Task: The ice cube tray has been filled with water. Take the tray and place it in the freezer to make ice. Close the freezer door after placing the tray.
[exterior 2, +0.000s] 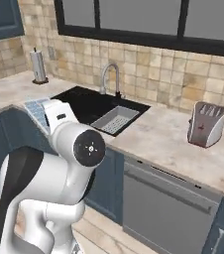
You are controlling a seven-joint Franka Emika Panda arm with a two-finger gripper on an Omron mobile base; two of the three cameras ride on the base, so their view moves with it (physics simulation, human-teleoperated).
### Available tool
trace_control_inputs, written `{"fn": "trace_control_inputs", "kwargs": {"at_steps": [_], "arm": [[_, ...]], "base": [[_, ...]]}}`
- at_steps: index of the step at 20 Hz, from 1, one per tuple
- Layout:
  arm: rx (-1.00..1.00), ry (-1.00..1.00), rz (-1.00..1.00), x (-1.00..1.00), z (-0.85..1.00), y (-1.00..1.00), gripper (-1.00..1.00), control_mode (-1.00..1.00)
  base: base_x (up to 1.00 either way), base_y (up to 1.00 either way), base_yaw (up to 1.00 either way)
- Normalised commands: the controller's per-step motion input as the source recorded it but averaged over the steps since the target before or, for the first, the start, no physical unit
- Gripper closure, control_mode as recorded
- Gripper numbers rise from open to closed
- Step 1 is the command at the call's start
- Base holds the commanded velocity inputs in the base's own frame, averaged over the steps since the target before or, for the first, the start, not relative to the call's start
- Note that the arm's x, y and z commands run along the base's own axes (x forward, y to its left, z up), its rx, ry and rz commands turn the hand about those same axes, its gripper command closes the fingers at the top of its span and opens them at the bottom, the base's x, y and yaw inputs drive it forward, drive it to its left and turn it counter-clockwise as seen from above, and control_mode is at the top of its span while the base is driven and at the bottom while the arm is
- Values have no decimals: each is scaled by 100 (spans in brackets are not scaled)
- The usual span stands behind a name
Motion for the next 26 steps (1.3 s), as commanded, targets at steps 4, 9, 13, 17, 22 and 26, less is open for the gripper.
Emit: {"fn": "trace_control_inputs", "kwargs": {"at_steps": [4,9,13,17,22,26], "arm": [[0,0,0,0,0,0,100,100],[0,0,0,0,0,0,100,100],[0,0,0,0,0,0,100,100],[0,0,0,0,0,0,100,100],[0,0,0,0,0,0,100,100],[0,0,0,0,0,0,100,100]], "base": [[0,0,97],[0,0,95],[0,0,93],[0,0,89],[0,0,82],[0,0,78]]}}
